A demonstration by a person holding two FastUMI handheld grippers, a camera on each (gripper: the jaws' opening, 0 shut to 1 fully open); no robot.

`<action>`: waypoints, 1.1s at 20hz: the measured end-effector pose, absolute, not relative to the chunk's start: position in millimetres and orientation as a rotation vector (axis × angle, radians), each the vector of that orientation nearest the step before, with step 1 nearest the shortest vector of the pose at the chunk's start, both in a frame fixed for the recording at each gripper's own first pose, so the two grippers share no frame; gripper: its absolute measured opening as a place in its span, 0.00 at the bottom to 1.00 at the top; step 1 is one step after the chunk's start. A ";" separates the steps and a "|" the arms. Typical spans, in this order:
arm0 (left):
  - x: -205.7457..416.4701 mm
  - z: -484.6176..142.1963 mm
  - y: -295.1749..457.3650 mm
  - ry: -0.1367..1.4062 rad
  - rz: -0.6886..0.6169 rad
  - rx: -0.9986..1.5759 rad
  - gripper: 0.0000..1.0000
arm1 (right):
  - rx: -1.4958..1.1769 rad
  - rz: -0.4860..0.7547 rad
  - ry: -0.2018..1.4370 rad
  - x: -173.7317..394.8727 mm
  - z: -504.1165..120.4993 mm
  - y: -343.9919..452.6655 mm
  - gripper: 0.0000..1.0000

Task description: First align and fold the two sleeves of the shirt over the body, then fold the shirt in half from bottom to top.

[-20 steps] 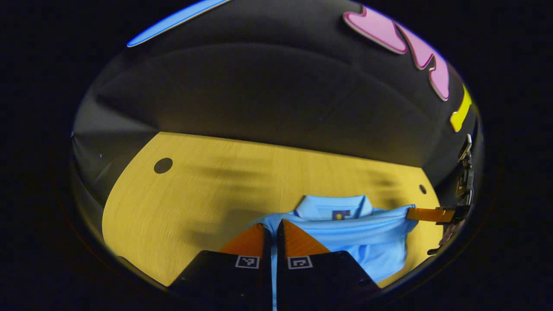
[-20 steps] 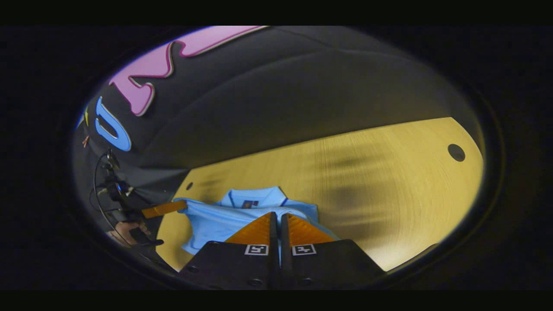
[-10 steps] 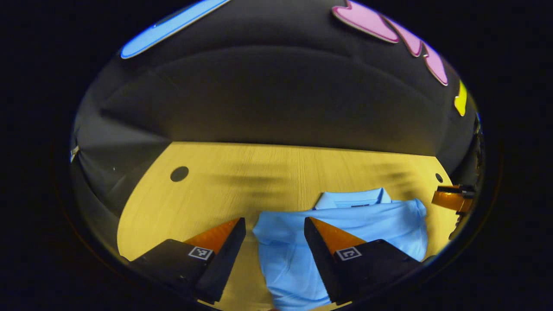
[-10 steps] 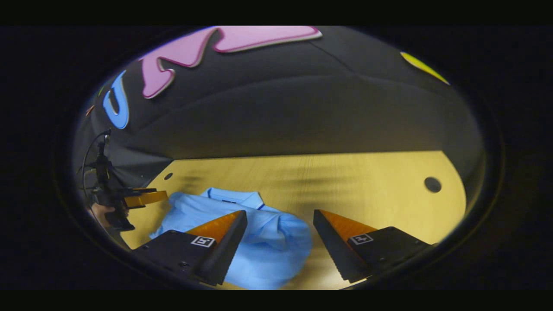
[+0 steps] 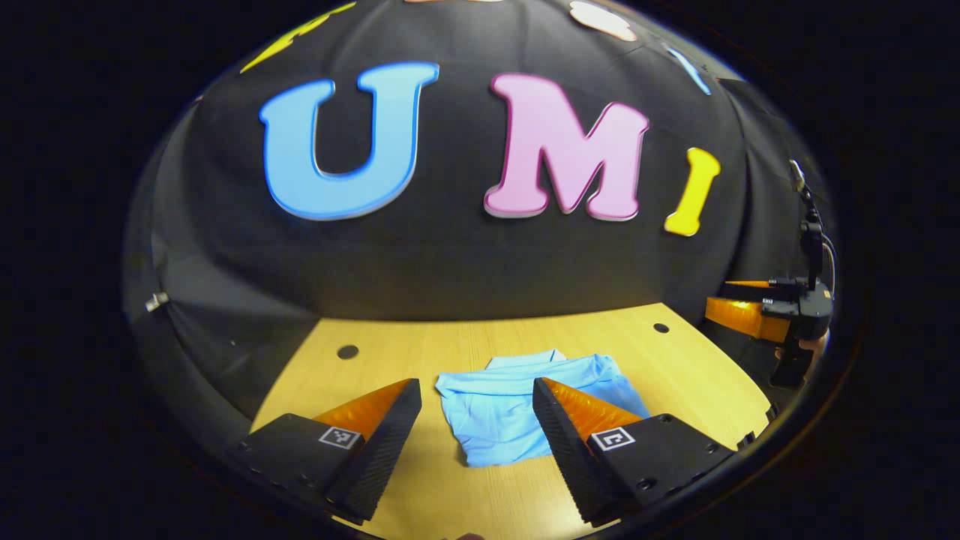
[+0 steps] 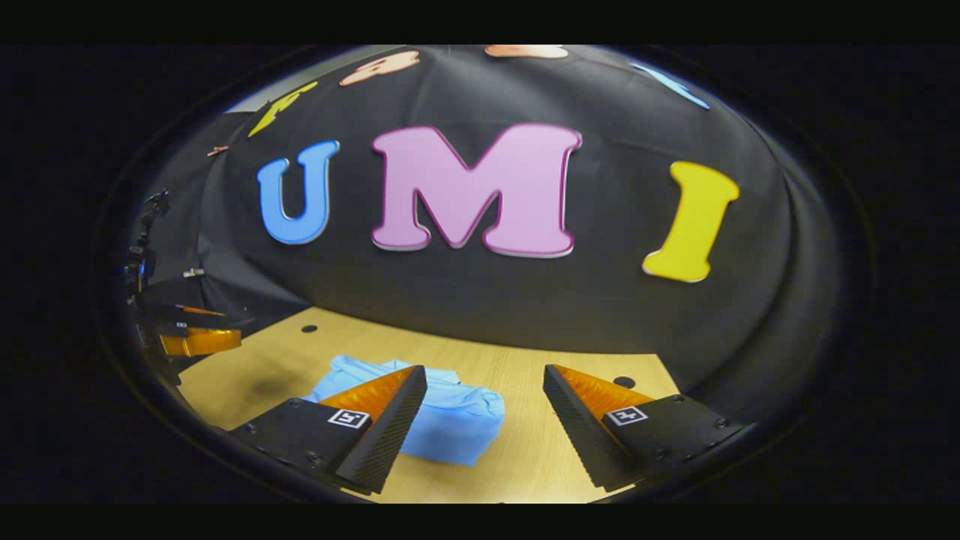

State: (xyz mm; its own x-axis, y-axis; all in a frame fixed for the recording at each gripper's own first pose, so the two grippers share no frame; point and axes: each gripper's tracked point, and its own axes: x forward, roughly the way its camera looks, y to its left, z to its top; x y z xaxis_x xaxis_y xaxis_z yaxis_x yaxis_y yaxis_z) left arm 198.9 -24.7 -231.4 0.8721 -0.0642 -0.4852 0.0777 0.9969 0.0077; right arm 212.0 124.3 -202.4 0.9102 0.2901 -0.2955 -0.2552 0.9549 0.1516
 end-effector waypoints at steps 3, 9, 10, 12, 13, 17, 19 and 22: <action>120.5 -195.0 -43.4 0.460 -0.090 -0.053 0.96 | 0.175 0.230 0.230 132.1 -129.5 101.4 0.96; 13.2 -134.7 -47.3 0.311 -0.072 -0.027 0.95 | 0.157 0.236 0.126 7.6 -56.1 111.2 0.95; 1.4 -127.2 -49.5 0.289 -0.062 -0.035 0.95 | 0.144 0.229 0.112 -5.2 -53.0 113.3 0.95; -17.1 -110.4 -56.9 0.267 -0.048 -0.077 0.95 | 0.124 0.237 0.072 -26.1 -47.4 125.6 0.95; -21.1 -101.3 -60.4 0.258 -0.045 -0.088 0.95 | 0.108 0.240 0.053 -30.5 -42.6 127.4 0.95; -26.0 -62.8 -62.4 0.171 -0.016 -0.007 0.95 | 0.099 0.251 0.014 -28.8 -25.4 124.8 0.97; -26.8 -53.9 -69.4 0.141 -0.019 0.024 0.95 | 0.111 0.261 0.019 -27.2 -16.1 123.5 0.97; -25.5 -46.2 -82.2 0.121 -0.032 0.038 0.95 | 0.111 0.255 -0.005 -25.0 -1.0 111.9 0.97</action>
